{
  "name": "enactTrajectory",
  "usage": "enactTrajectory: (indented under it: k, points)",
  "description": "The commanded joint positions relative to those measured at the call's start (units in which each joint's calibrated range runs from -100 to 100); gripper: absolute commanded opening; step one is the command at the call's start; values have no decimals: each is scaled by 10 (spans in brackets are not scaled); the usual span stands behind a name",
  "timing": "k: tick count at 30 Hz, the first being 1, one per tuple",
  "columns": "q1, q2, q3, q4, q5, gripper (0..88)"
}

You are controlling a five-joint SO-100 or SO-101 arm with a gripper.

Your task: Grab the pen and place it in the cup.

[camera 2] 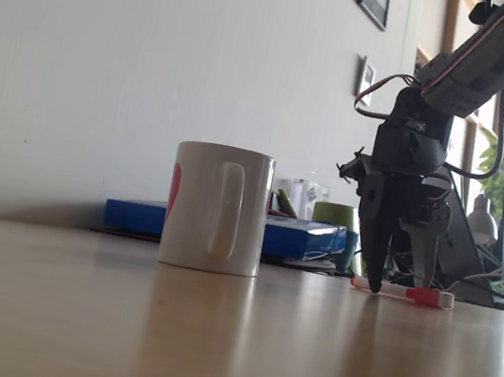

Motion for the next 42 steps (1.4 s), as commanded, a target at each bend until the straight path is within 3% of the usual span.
enactTrajectory:
  k: [1, 5, 21, 30, 42]
  points:
    - [5, 0, -19, -6, 0, 179]
    - [5, 0, -19, -6, 3, 9]
    - [6, -23, -10, 0, 3, 11]
    - [-8, -254, 48, 5, 5, 11]
    - [-208, -638, 67, 122, 5, 11]
